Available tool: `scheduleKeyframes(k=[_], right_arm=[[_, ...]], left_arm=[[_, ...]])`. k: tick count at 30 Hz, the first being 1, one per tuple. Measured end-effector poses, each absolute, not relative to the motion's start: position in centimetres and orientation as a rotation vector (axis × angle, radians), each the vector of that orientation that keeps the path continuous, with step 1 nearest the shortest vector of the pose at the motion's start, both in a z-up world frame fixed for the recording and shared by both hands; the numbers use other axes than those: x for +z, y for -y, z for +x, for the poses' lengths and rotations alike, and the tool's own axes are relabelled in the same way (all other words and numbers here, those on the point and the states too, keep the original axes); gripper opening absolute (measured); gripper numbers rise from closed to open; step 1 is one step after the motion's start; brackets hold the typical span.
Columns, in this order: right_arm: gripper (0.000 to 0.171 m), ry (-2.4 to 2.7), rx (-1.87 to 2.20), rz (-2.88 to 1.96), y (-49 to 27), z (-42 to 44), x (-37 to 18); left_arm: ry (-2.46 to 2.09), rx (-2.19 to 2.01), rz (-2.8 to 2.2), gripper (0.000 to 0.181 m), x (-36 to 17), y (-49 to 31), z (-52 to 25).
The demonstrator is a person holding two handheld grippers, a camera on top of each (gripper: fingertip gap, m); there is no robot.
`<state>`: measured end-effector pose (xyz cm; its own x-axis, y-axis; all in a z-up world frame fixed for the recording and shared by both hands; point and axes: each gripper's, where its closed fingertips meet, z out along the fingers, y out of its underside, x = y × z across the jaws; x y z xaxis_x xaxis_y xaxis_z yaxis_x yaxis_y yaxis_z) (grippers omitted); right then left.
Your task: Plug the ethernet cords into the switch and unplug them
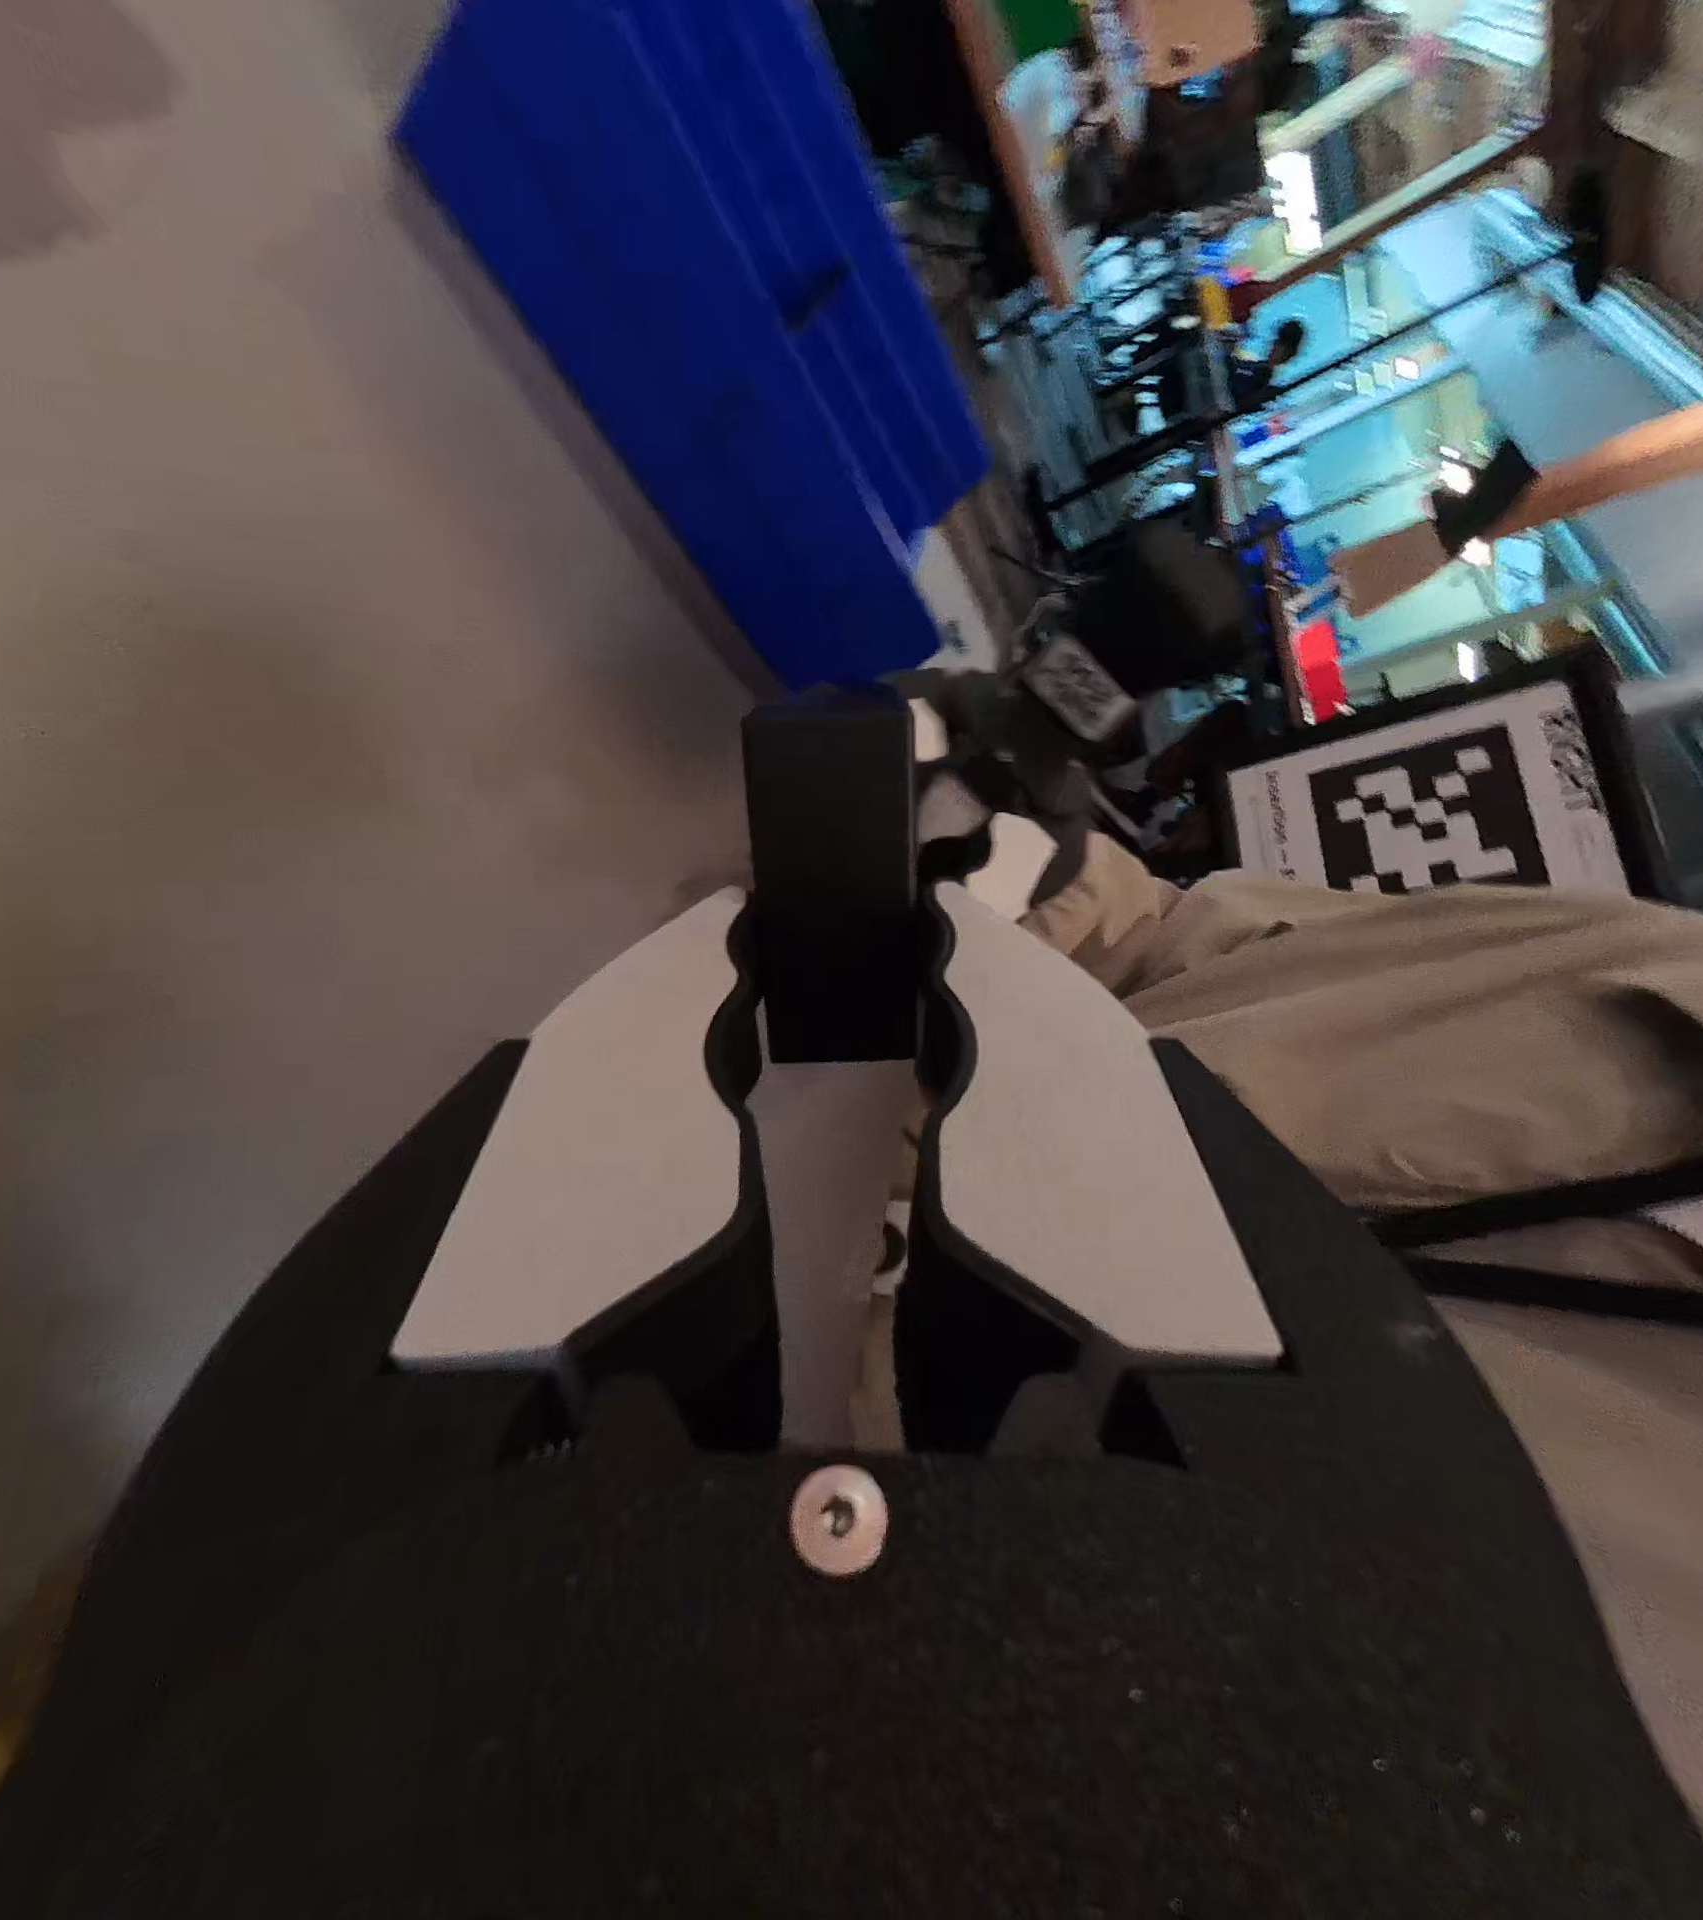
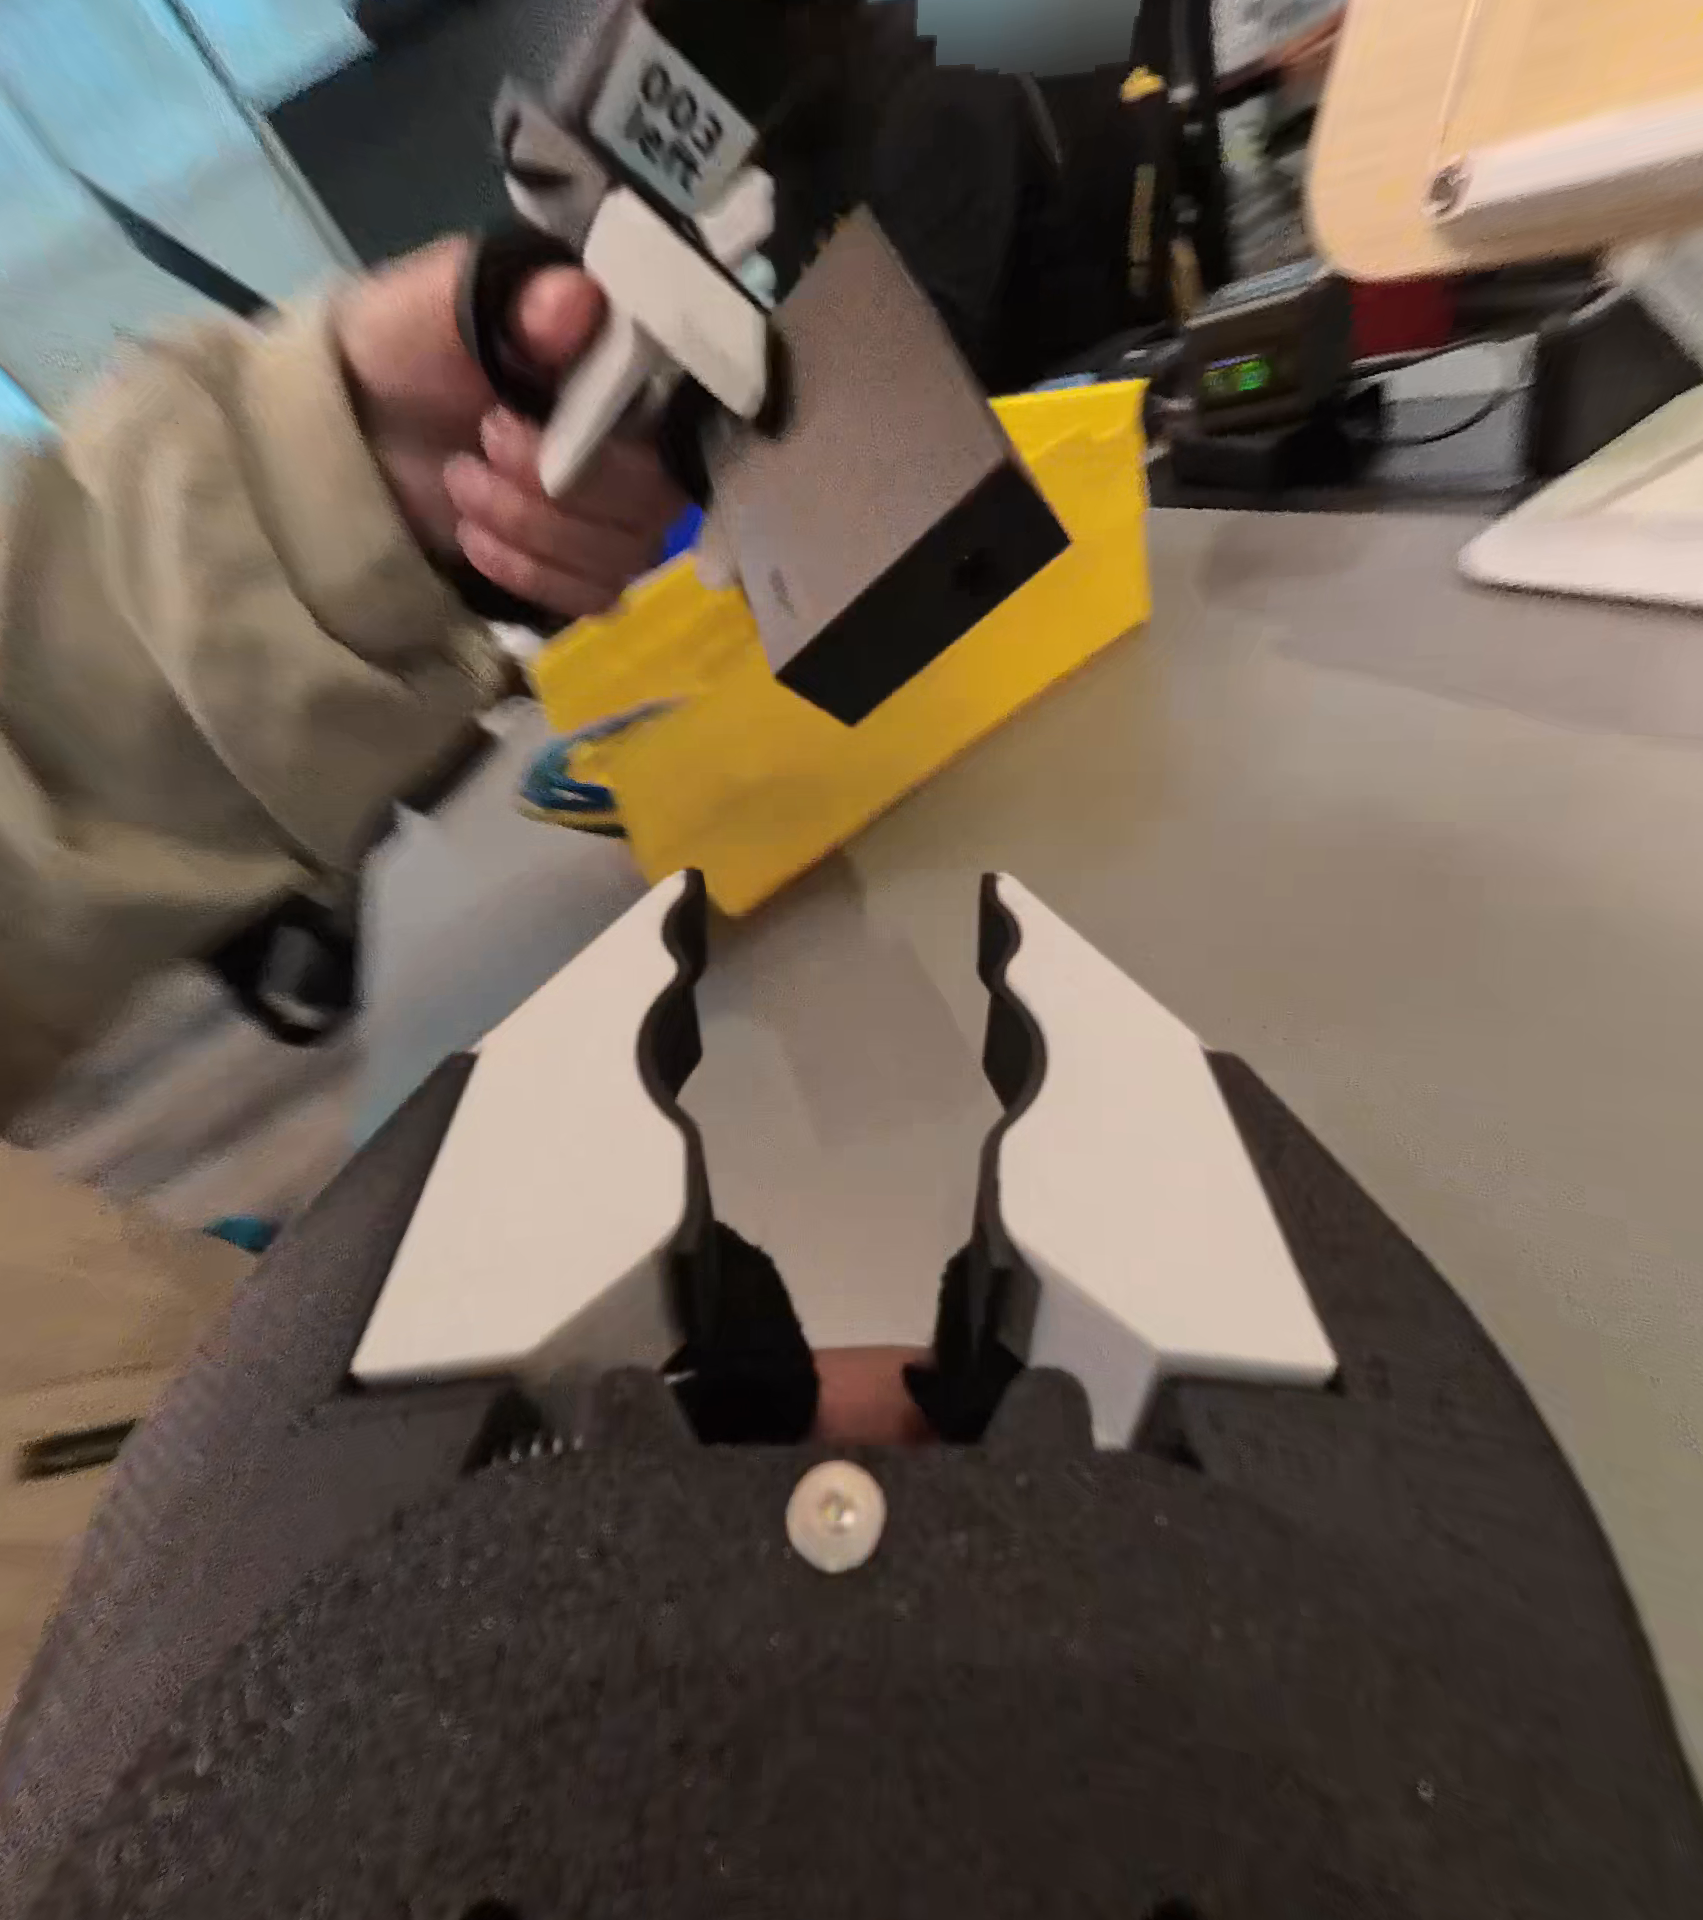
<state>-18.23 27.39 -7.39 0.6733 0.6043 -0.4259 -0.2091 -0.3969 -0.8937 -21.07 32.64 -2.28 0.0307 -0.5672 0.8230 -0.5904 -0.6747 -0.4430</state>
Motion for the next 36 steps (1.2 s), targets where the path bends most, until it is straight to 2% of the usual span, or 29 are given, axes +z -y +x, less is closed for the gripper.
scheduleKeyframes(k=[5,7,9,13,16,21,27,36], right_arm=[[0.056,0.085,1.375,-1.516,-27.2,-18.6,-3.3],[0.046,0.074,1.393,-1.453,-26.8,-18.4,-2.3],[0.030,0.088,1.291,-1.482,-26.9,-18.1,-2.6],[0.028,0.137,1.009,-1.613,-27.4,-17.2,-4.7],[0.027,0.260,0.545,-1.742,-28.1,-15.2,-6.8],[0.026,0.577,-0.015,-1.887,-27.8,-13.2,-8.8],[0.026,0.732,-0.003,-2.081,-27.9,-12.4,-10.0],[0.026,0.531,-0.105,-1.937,-35.2,-12.5,-11.9]], left_arm=[[1.404,2.054,2.015,0.027,-0.2,-28.8,-19.0],[1.410,2.103,1.994,0.027,-0.5,-27.9,-18.4],[1.441,2.096,2.027,0.027,-1.6,-27.4,-18.1],[1.564,1.955,2.272,0.035,-4.3,-28.5,-18.0],[1.798,1.649,2.565,0.058,-6.8,-30.3,-18.8],[1.978,1.438,2.711,0.058,-7.5,-29.1,-19.7],[1.858,1.547,2.745,0.053,-7.5,-26.4,-21.1],[1.472,1.815,2.881,0.047,-7.5,-20.5,-22.6]])
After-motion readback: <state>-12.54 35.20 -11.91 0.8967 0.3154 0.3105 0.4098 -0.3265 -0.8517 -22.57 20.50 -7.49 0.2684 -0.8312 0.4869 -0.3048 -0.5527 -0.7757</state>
